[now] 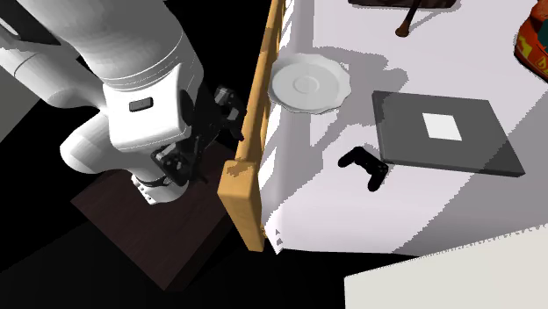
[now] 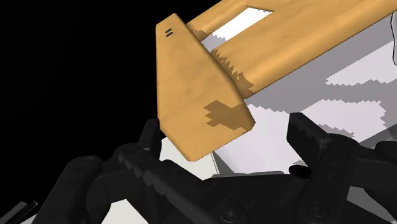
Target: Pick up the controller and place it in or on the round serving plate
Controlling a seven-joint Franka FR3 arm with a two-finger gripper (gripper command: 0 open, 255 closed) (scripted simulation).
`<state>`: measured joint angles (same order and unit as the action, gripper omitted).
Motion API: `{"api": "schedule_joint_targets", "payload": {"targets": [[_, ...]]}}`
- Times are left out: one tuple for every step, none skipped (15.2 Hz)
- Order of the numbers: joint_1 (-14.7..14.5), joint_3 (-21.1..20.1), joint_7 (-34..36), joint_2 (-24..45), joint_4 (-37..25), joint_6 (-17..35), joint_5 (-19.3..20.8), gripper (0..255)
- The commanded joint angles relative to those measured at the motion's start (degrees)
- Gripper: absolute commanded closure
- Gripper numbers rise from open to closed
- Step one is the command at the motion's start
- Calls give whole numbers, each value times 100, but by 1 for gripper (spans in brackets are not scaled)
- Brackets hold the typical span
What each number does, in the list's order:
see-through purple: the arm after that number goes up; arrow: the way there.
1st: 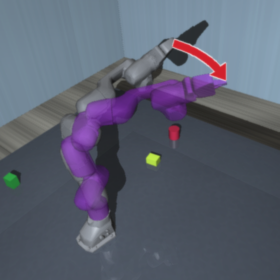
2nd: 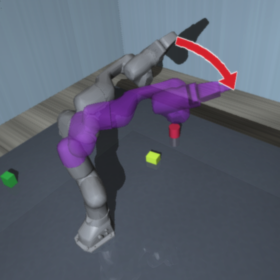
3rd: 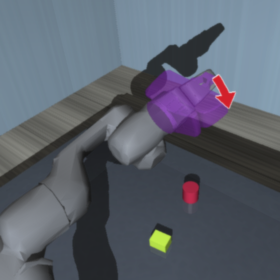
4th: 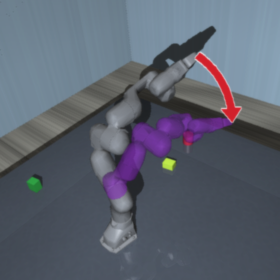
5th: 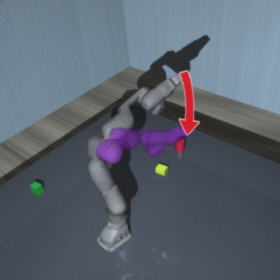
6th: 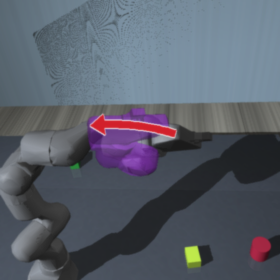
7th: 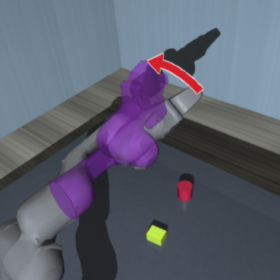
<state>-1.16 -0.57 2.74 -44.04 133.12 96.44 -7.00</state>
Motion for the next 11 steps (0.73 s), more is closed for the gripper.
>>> {"api": "schedule_joint_targets", "payload": {"targets": [[0, 0, 0, 0, 0, 0, 0, 0], [-24, -112, 117, 170, -65, 82, -38, 0], [-45, -223, 235, 345, -137, 162, -72, 0], [-63, -332, 352, 525, -217, 239, -100, 0], [-81, -440, 469, 709, -304, 313, -123, 0], [-95, -546, 587, 898, -399, 383, -140, 0], [-109, -649, 707, 1091, -501, 449, -150, 0], [-121, -751, 826, 1288, -610, 512, -155, 0], [-130, -853, 947, 1488, -727, 570, -153, 0], [-138, -952, 1069, 1693, -850, 625, -144, 0], [-147, -1048, 1194, 1901, -981, 674, -128, 0]]}}
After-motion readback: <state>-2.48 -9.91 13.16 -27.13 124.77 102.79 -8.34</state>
